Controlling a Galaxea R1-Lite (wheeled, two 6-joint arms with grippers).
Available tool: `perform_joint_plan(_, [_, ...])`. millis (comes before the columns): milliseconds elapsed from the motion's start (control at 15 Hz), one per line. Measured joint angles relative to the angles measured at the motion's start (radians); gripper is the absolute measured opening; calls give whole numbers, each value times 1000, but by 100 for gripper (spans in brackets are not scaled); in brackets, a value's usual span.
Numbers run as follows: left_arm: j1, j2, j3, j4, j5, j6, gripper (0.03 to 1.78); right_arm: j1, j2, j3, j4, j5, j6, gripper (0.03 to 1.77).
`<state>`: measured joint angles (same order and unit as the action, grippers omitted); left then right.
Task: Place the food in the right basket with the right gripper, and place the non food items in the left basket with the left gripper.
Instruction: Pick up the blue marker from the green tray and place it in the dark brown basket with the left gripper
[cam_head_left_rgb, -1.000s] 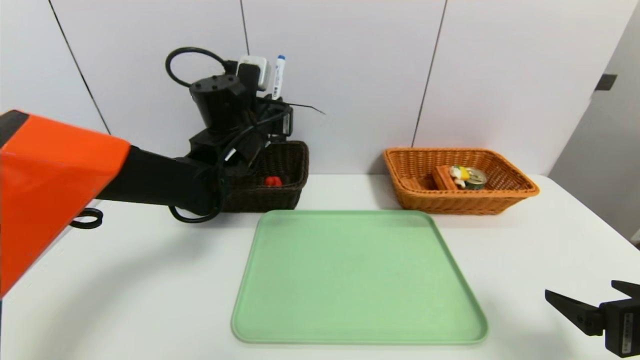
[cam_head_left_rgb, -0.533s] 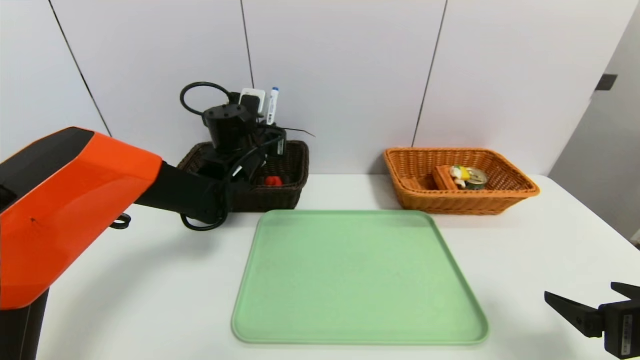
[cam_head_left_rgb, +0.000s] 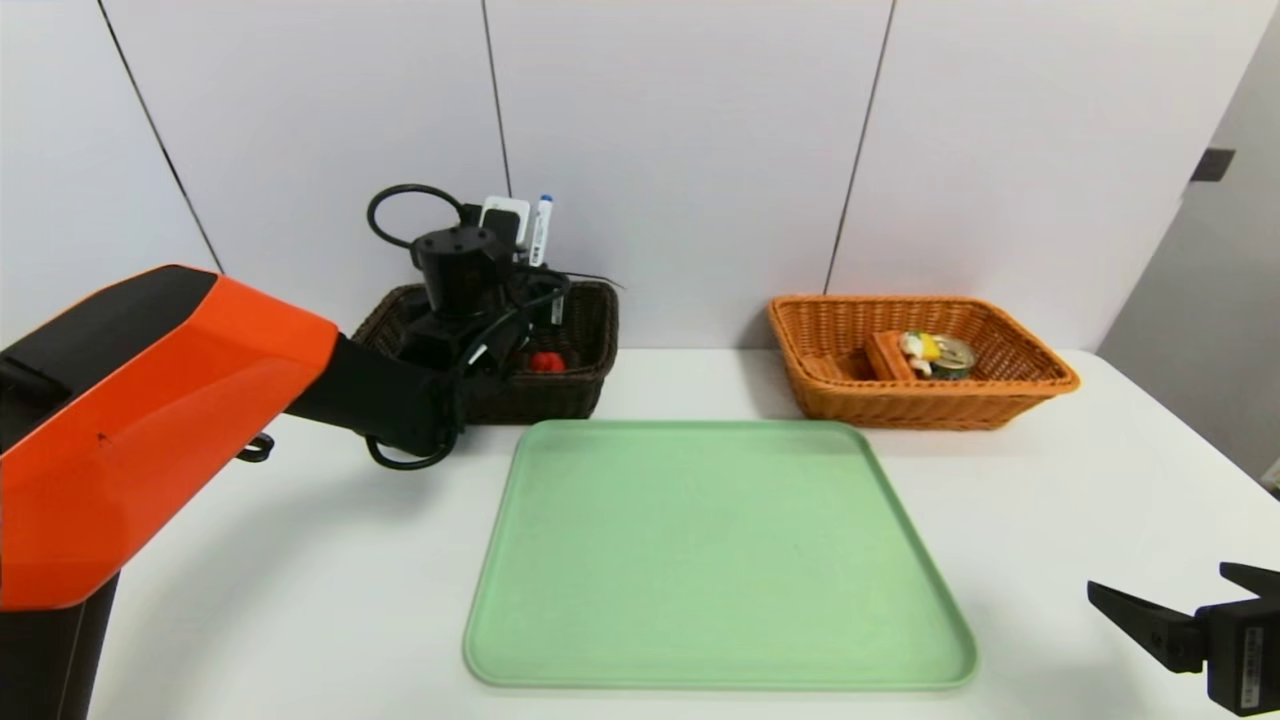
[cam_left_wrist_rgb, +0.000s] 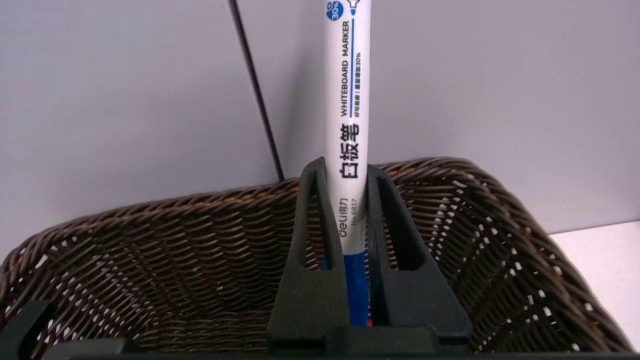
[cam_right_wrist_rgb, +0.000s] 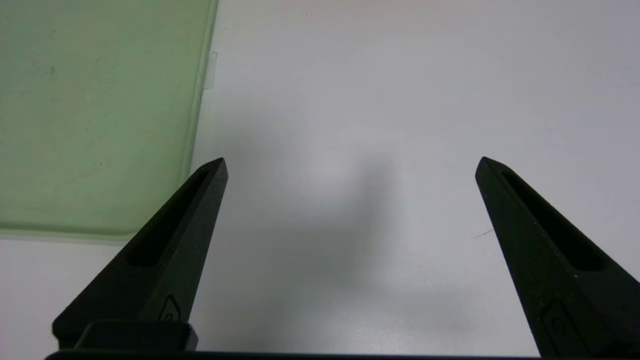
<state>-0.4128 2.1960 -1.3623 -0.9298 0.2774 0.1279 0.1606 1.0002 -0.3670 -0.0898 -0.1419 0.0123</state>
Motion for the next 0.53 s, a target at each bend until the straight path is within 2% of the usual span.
perform_joint_plan(267, [5, 2, 14, 2, 0, -1, 17, 0, 2, -3, 0, 0, 0, 171])
perform_joint_plan(333, [8, 2, 21, 2, 0, -1, 26, 0, 2, -3, 0, 0, 0, 171])
perform_joint_plan(533, [10, 2, 37, -47, -1, -23, 73, 0, 2, -2, 0, 0, 0, 171])
